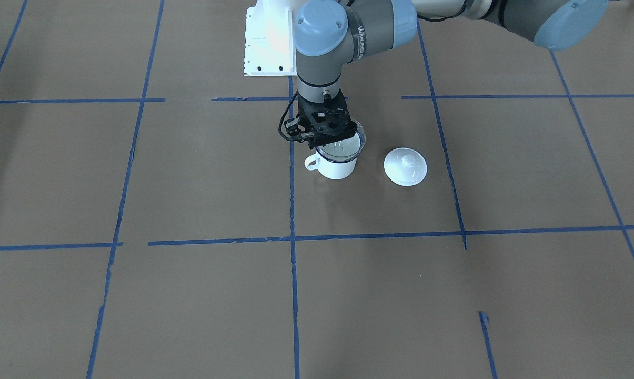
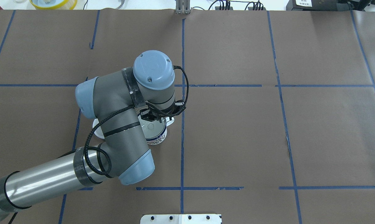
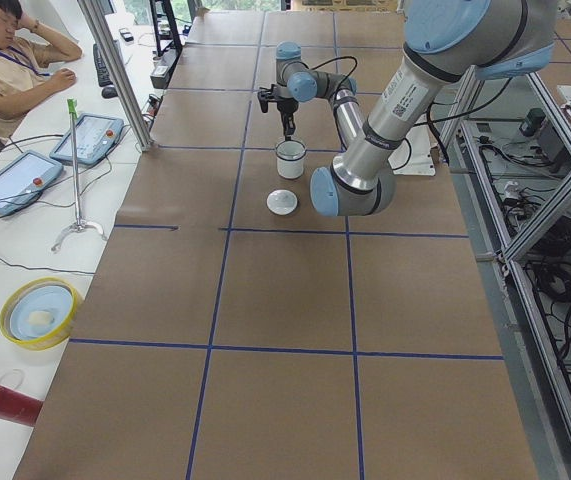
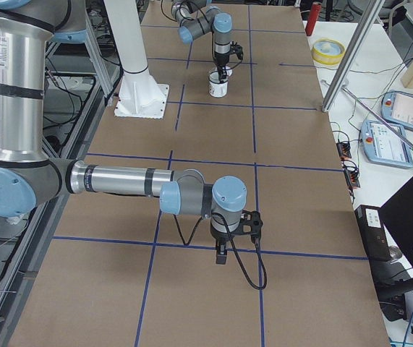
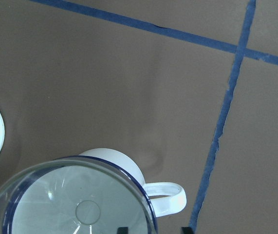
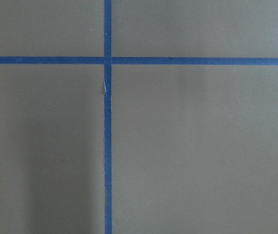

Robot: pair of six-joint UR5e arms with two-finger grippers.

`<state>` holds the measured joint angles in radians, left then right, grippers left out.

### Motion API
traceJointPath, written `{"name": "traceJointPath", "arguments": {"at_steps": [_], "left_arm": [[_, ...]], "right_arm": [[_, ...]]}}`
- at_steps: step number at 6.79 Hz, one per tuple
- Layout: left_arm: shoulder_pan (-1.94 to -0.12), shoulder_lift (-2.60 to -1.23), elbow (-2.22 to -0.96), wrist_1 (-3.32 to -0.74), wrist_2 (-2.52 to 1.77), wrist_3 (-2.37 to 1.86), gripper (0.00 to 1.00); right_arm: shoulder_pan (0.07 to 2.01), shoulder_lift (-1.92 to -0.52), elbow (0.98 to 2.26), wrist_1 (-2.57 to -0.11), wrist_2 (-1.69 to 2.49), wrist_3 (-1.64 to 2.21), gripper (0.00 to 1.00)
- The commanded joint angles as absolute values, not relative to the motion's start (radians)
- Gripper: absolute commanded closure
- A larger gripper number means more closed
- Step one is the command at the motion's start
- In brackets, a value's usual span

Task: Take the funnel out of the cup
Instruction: 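Close the left gripper on the funnel stem and lift it out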

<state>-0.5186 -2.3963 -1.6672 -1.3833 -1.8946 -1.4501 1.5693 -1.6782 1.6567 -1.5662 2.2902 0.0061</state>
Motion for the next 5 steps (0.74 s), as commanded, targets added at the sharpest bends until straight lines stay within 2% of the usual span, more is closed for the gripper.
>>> {"name": "traceJointPath", "arguments": {"at_steps": [1, 4, 5], "left_arm": [[-0.518, -2.402, -1.683, -1.375, -1.893, -1.450, 1.00], [-0.529, -2.419, -1.904, -1.154, -1.888, -1.447, 1.00], [-0.567, -2.452, -1.942, -1.111, -1.852, -1.450, 1.00]], "right_arm": [[1.569, -1.678, 1.657, -1.566, 2.290, 0.006, 0.00], [1.569, -1.678, 1.657, -1.566, 2.290, 0.006, 0.00], [1.569, -1.678, 1.657, -1.566, 2.290, 0.006, 0.00]]}}
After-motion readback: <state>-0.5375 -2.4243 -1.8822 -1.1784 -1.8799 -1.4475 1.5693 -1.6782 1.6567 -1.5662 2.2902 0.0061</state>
